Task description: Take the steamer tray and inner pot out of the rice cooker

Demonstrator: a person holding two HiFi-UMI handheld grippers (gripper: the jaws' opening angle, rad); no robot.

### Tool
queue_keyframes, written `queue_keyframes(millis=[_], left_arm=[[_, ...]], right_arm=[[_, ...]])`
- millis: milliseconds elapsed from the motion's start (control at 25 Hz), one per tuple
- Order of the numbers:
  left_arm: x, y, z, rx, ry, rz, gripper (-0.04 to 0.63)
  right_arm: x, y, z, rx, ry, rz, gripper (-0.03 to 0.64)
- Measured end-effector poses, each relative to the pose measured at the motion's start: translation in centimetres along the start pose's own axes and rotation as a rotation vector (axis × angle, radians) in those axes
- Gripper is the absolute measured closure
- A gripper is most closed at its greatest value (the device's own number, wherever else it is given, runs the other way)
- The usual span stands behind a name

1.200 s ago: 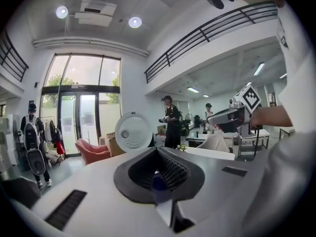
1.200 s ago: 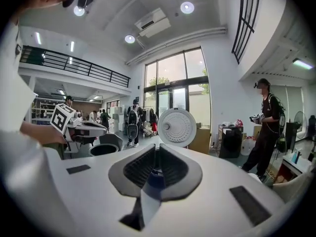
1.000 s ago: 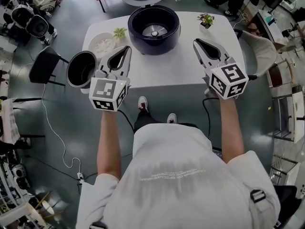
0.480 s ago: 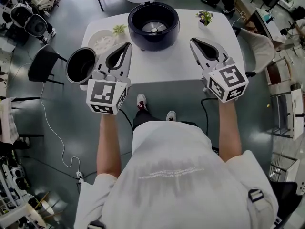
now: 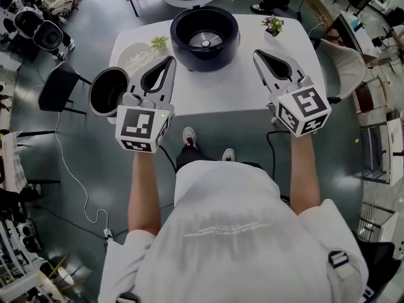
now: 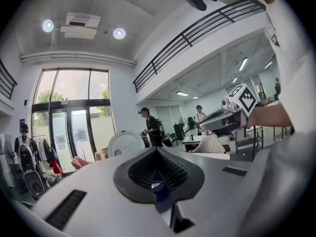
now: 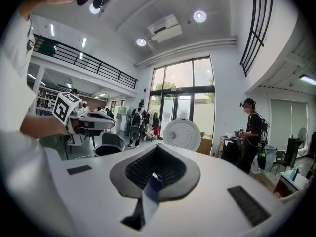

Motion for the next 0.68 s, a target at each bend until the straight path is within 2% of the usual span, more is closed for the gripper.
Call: queue_keyframes(millis=[680], left_arm=[[-1.7,0.4,0.8,0.003,-0.039,-0.025,0.580]], right_arm=[[-1.0,0.9,2.2,0.005,-0.036,0.006,0.589]])
Point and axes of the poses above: the fingertips, and each gripper's own axes: x backward along the fingers, z to its right, y out of its underside, the point moved 9 cm from there along x, backward along the fingers, and after that the axes turned 12 degrees about -z, right-handed, at the moved point
